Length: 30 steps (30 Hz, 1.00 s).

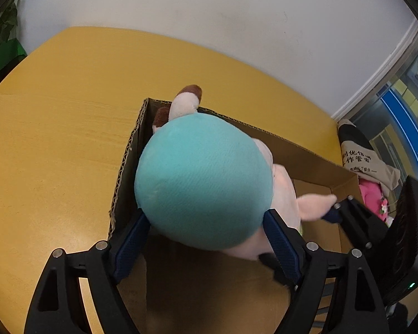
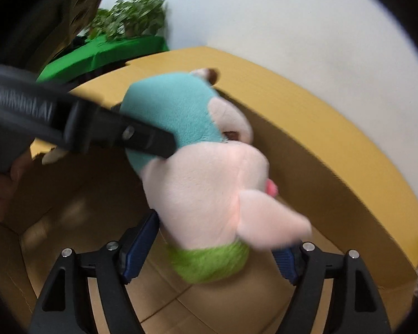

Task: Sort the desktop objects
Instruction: 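Lower the pig plush into the box and open both tools, then withdraw both tools from the box toward the items on the table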

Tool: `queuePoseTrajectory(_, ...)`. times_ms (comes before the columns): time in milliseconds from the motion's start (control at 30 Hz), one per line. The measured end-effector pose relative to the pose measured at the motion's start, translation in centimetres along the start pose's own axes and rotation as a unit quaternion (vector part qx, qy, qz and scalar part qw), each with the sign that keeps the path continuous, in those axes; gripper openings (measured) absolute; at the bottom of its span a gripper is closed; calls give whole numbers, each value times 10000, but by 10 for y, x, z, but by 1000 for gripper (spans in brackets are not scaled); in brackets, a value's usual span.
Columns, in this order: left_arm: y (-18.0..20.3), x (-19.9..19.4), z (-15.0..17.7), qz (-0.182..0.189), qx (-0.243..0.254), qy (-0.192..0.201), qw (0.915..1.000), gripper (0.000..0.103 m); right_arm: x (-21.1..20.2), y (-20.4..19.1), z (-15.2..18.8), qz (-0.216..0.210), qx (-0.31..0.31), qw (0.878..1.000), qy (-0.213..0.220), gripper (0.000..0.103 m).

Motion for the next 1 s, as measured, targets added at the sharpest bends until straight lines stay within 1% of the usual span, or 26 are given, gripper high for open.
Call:
queuePoseTrajectory(33,3,1,-1,-37,29,-20,10000,86,-5,3,0,52,98,9999,11,77)
queuePoseTrajectory(100,1,-10,4,-73,66,-1,10000,88,-16,7,3,105,316,9994,-12,78)
queuePoseTrajectory(167,5,-26,10,-75,104,79,9999,93,-25,11,4,71,522,9986,-88,78)
queuePoseTrajectory(200,6,-31,12,-76,113,94,9999,97,-31,14,12,32,610,9981,-119,78)
queuePoseTrajectory(233,9,-41,17,-47,133,151,9998,98,-42,14,18,-20,705,9974,-120,78)
queuePoseTrajectory(267,12,-52,22,-24,172,238,9996,98,-50,15,17,-34,752,9971,-97,78)
queuePoseTrajectory(333,14,-72,32,-52,259,376,9989,101,-82,2,31,-76,844,9964,43,78)
queuePoseTrajectory(433,21,-106,54,-237,456,682,9963,101,-113,-8,26,-69,998,9947,233,80)
queuePoseTrajectory(467,25,-118,61,-322,518,813,9948,102,-122,-7,33,-53,1033,9942,279,81)
queuePoseTrajectory(500,27,-128,68,-460,581,953,9927,103,-123,-17,25,-6,1075,9937,323,81)
queuePoseTrajectory(533,32,-140,77,-737,665,1146,9884,103,-134,-20,33,93,1139,9927,380,81)
queuePoseTrajectory(567,39,-154,90,-1098,755,1369,9816,103,-140,-29,31,237,1221,9913,441,81)
queuePoseTrajectory(600,47,-164,97,-1230,805,1495,9778,103,-150,-32,36,373,1308,9894,501,81)
queuePoseTrajectory(633,50,-172,103,-1250,849,1571,9760,103,-163,-36,46,542,1423,9866,588,81)
queuePoseTrajectory(700,65,-191,126,-1212,1019,1775,9713,103,-183,-43,58,694,1513,9836,691,81)
queuePoseTrajectory(800,87,-216,162,-1371,1296,2105,9592,103,-211,-60,76,919,1394,9823,848,81)
queuePoseTrajectory(867,96,-227,181,-1451,1355,2324,9521,103,-230,-70,85,1095,1285,9809,965,81)
queuePoseTrajectory(900,101,-231,189,-1425,1338,2413,9506,103,-239,-74,89,1129,1237,9806,1016,81)
queuePoseTrajectory(967,108,-243,207,-1231,1287,2601,9490,103,-249,-82,96,1203,1144,9802,1083,81)
queuePoseTrajectory(1000,111,-245,212,-1189,1279,2631,9488,103,-254,-86,100,1253,1108,9798,1091,81)
Point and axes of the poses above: each gripper's, at about its wrist camera, not at the fingertips, and x roughly the way its jaws point, y to its right, z to its underside, the point moved 1 cm from there along x, roughly the way its jaws point, and after that the axes turned 1 degree about y, right-handed, at the moved point
